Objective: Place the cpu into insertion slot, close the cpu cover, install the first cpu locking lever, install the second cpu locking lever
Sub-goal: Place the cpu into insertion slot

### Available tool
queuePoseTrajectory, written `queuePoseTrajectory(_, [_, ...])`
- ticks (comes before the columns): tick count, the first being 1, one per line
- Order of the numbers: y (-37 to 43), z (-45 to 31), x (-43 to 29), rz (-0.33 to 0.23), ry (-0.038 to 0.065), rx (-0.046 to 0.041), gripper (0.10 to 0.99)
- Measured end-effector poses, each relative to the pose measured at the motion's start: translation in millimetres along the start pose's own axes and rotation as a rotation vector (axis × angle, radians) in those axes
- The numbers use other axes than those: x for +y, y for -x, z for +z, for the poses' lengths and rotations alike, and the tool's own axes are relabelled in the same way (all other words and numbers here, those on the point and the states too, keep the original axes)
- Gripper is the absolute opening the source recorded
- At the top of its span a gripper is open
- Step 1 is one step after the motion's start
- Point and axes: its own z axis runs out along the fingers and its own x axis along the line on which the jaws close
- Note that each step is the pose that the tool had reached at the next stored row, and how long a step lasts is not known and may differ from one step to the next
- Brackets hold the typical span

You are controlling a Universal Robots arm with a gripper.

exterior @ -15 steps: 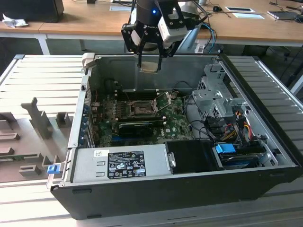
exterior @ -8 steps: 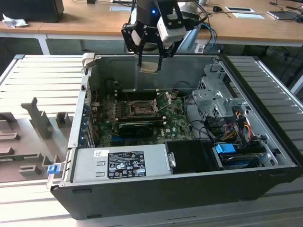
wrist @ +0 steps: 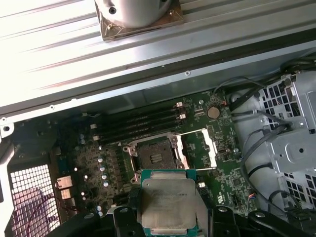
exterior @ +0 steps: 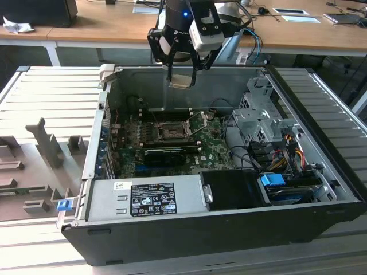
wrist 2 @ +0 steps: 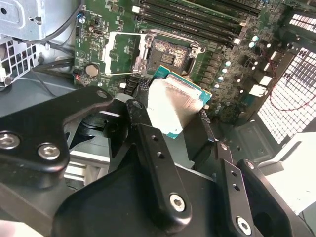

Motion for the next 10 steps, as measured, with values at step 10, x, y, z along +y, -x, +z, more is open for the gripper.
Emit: queuePoseTrajectory(10, [0.0, 0.2, 0.0, 0.042, 0.001, -0.0037, 0.529])
